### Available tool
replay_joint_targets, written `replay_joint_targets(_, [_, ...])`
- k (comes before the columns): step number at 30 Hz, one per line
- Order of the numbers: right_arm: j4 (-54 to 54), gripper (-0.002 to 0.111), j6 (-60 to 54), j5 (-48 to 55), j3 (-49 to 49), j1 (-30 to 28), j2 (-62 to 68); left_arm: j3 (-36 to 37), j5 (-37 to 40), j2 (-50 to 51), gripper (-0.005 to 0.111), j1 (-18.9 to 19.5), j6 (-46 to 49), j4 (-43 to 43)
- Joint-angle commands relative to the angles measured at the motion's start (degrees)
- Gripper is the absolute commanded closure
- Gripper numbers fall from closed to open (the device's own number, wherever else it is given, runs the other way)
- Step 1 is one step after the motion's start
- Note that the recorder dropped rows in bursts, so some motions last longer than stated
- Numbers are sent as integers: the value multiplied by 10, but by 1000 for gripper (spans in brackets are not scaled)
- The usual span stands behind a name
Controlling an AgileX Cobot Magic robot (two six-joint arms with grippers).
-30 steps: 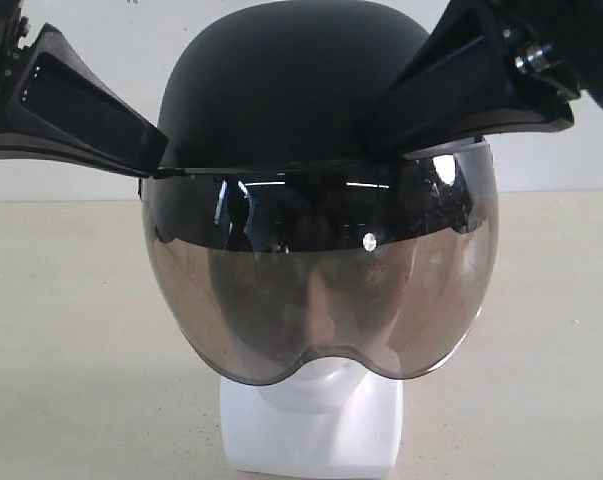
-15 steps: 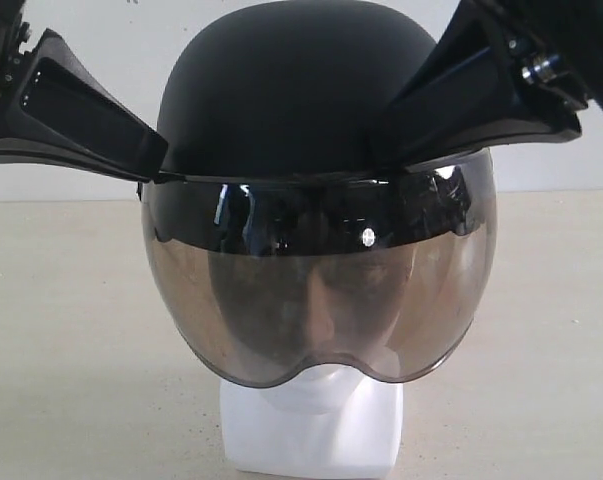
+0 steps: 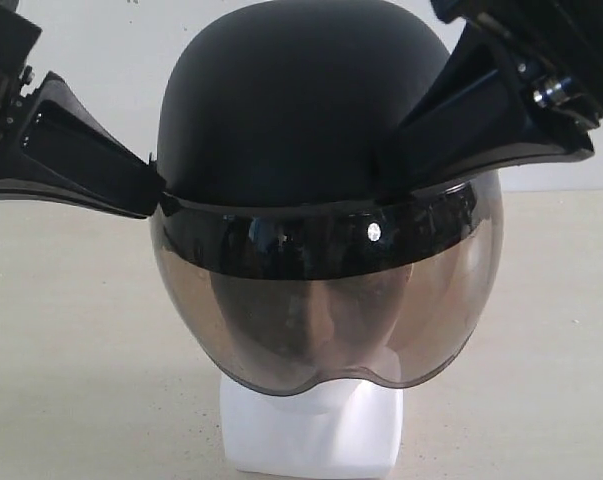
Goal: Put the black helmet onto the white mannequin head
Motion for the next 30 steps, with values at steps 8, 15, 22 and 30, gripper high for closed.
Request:
replay_joint_targets(8, [-27, 108, 9, 23, 3, 0, 5, 5, 1, -26, 102, -7, 6, -8])
replay_joint_targets(15, [-27, 108, 5, 24, 3, 0, 5, 1, 1, -28, 102, -7, 6, -8])
replay_joint_targets(22, [-24, 108, 9, 22, 3, 0, -1, -12, 1, -38, 102, -6, 6, -8])
replay_joint_targets(30, [-36, 108, 20, 14, 3, 0, -38, -12, 1, -58, 102, -6, 6, -4])
